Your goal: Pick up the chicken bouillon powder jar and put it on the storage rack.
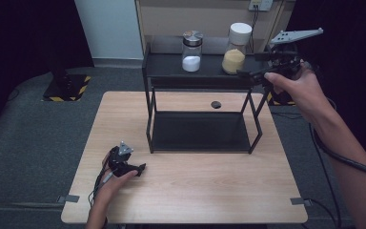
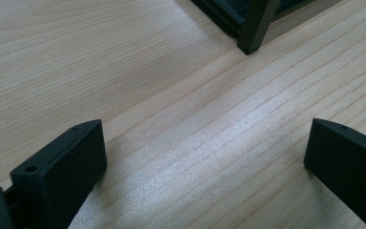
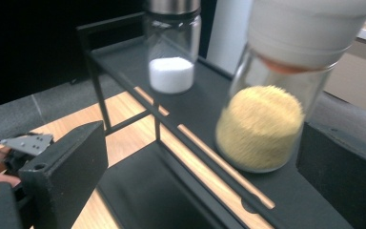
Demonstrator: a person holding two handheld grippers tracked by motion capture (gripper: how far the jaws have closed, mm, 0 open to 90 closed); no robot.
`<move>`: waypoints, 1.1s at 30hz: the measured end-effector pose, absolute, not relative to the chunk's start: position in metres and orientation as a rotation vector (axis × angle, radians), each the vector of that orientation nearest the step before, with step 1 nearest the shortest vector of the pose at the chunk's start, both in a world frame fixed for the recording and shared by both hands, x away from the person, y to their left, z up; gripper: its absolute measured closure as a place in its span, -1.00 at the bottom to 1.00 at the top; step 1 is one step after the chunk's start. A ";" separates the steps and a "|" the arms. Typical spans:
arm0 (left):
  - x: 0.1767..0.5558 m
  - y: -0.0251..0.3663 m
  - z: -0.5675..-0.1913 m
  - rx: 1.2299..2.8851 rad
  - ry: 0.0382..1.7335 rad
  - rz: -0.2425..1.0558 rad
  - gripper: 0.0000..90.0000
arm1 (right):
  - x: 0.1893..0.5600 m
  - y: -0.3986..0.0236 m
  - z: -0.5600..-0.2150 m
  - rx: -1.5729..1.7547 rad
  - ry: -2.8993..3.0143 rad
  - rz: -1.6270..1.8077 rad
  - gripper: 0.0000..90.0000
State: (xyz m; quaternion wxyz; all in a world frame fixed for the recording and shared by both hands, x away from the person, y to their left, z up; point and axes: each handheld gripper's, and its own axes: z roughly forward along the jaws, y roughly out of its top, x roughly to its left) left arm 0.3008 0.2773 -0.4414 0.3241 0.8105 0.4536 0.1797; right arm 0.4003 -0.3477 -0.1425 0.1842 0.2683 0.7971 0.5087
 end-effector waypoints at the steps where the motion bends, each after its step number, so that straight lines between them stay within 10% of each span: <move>1: 0.301 0.277 -0.441 2.126 1.190 0.471 -1.00 | 0.398 -0.348 -0.145 0.752 2.247 1.440 -0.90; 33: 0.301 0.277 -0.441 2.125 1.192 0.473 -1.00 | 0.375 -0.326 -0.233 0.751 2.394 1.387 -0.88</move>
